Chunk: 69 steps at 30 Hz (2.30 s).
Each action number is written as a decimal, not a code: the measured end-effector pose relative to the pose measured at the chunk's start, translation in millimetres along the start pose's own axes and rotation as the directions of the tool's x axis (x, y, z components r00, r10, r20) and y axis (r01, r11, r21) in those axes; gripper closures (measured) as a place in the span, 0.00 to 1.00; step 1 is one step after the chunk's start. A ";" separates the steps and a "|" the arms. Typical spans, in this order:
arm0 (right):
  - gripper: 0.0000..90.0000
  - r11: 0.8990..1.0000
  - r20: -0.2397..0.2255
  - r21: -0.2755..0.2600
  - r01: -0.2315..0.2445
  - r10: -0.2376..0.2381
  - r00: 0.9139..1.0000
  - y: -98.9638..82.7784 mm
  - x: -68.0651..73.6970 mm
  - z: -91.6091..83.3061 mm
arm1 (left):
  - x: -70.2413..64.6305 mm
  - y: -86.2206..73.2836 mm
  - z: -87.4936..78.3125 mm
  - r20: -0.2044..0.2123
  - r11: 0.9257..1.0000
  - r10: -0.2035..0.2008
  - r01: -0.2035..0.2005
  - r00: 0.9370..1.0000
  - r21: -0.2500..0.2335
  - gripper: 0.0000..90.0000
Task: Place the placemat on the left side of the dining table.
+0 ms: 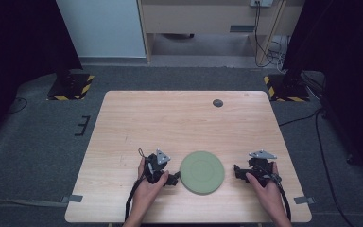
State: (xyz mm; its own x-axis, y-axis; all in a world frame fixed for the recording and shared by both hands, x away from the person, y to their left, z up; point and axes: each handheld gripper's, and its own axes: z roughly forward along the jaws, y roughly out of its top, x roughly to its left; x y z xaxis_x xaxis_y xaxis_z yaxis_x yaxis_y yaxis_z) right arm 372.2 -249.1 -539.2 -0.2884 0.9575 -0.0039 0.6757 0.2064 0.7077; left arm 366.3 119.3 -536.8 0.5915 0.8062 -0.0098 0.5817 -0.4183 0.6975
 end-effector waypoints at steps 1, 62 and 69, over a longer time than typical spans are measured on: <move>0.01 1.000 0.000 0.000 0.001 -0.001 1.000 0.0 0.1 -0.1 | -0.2 -0.2 -0.2 0.000 1.000 0.001 -0.001 1.000 0.001 0.00; 0.05 0.977 -0.215 -0.058 0.204 -0.212 0.953 -5.1 40.6 -26.0 | -34.9 -3.7 -15.4 0.123 0.989 0.117 -0.105 0.985 -0.101 0.04; 0.05 0.976 -0.215 -0.053 0.213 -0.220 0.952 -5.8 45.7 -23.7 | -35.4 -3.4 -13.8 0.121 0.990 0.107 -0.094 0.987 -0.103 0.04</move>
State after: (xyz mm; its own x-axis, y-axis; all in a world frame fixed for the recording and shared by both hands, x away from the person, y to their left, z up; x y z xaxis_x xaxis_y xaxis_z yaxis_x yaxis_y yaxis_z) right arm 339.0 -211.3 -526.8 -0.5687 0.8225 -0.0075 0.5615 0.3949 0.7272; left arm 335.7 98.0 -528.9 0.7132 0.7006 -0.0218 0.4629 -0.4474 0.7652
